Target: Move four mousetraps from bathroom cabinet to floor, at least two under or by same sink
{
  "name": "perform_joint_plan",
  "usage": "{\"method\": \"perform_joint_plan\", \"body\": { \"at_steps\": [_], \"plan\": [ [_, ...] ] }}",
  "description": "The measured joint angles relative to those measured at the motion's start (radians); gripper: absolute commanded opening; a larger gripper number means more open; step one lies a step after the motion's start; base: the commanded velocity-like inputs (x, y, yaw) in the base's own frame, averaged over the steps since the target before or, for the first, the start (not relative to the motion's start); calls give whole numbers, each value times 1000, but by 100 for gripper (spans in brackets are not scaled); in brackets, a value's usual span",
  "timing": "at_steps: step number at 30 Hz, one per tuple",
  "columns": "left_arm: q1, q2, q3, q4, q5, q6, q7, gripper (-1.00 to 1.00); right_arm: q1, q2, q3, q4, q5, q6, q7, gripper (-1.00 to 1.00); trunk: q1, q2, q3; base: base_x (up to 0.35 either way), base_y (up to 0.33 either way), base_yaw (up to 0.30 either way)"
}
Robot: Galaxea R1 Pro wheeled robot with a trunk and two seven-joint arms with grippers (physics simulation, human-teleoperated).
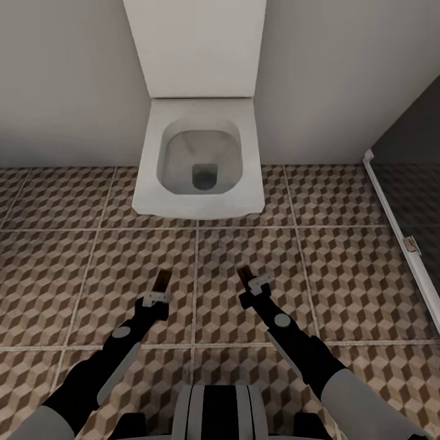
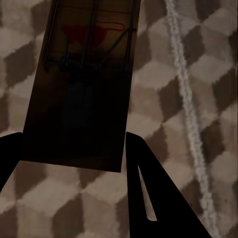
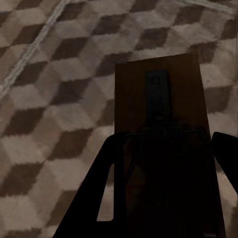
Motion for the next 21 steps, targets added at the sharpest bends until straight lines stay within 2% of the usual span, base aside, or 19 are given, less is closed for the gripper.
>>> {"method": "perform_joint_plan", "body": {
  "at_steps": [4,11,15,21],
  "plan": [
    [1,1,0,-27,-3,-2,1,-100,0,5,1,4,1,-52,0,-100,0,0,0,0,0,0],
    [2,3,0,-47,-14,-7,0,-100,0,16,0,70,2,-69,0,-100,0,0,0,0,0,0],
    [2,4,0,-45,-15,-8,-1,-100,0,57,0,134,6,-71,0,-100,0,0,0,0,0,0],
    [2,4,0,-37,-15,-8,-2,-100,-8,81,0,181,7,-68,0,-100,0,0,0,0,0,0]
  ]
}}
